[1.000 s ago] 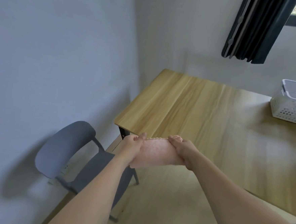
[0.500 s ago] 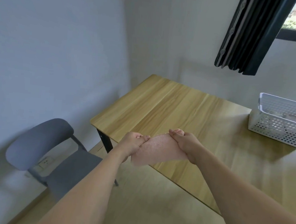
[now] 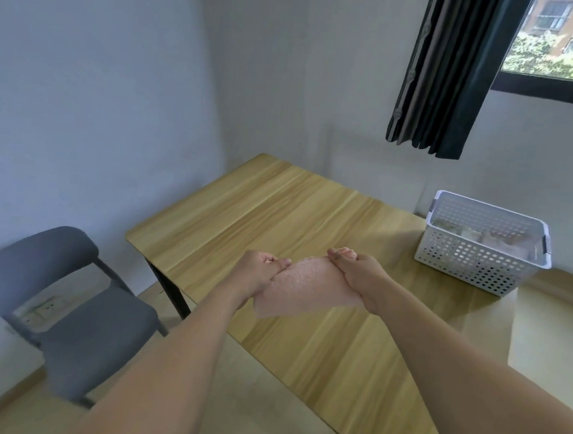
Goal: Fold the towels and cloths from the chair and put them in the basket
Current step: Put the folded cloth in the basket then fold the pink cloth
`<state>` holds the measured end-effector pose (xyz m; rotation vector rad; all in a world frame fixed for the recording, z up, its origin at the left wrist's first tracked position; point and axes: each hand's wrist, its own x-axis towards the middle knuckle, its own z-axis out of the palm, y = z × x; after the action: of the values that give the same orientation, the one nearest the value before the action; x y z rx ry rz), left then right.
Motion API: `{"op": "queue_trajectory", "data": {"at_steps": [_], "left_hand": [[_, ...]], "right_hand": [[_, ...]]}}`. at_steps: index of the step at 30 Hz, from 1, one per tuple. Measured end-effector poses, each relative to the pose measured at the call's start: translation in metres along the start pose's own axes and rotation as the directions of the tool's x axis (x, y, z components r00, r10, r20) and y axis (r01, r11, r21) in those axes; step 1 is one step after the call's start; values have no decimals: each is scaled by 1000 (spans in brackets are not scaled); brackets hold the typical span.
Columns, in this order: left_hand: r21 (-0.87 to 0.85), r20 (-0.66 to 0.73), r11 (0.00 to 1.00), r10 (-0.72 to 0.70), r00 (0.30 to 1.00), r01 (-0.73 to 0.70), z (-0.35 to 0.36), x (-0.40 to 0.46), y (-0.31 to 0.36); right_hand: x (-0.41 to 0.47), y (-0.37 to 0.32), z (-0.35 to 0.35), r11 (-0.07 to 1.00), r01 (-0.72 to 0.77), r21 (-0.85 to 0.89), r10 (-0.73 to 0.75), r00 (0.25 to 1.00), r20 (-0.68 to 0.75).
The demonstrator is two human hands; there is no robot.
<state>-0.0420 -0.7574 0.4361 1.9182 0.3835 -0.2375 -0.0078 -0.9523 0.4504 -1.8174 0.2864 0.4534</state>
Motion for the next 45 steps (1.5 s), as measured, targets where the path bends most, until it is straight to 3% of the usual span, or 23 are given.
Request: {"op": "queue_trajectory", "data": {"at_steps": [14, 18, 22, 25, 29, 33, 36, 39, 45], "left_hand": [[-30, -110, 1000, 5, 994, -8, 189, -32, 85], [-45, -64, 999, 6, 998, -9, 228, -27, 107], [-126, 85, 992, 21, 996, -10, 267, -20, 124], [-151, 99, 988, -21, 995, 36, 300, -11, 136], [-201, 12, 979, -40, 999, 42, 336, 6, 155], [-232, -53, 970, -92, 994, 77, 367, 21, 171], [-217, -94, 975, -73, 993, 51, 384, 43, 188], [-134, -82, 991, -29, 996, 17, 401, 77, 210], [76, -220, 995, 87, 972, -72, 441, 171, 257]], "right_hand": [[22, 32, -203, 989, 93, -116, -80, 990, 114], [30, 37, -249, 981, 117, -157, -105, 991, 85], [52, 47, -294, 971, 143, -190, -133, 989, 65], [73, 55, -328, 961, 157, -229, -130, 983, 126], [101, 54, -367, 964, 141, -224, -84, 965, 248], [121, 39, -410, 997, -34, -64, 57, 912, 406], [149, 28, -435, 975, 58, -213, 18, 941, 337], [181, 17, -452, 872, 230, -432, -125, 958, 258], [277, -17, -492, 722, 450, -525, -371, 893, 255]]}}
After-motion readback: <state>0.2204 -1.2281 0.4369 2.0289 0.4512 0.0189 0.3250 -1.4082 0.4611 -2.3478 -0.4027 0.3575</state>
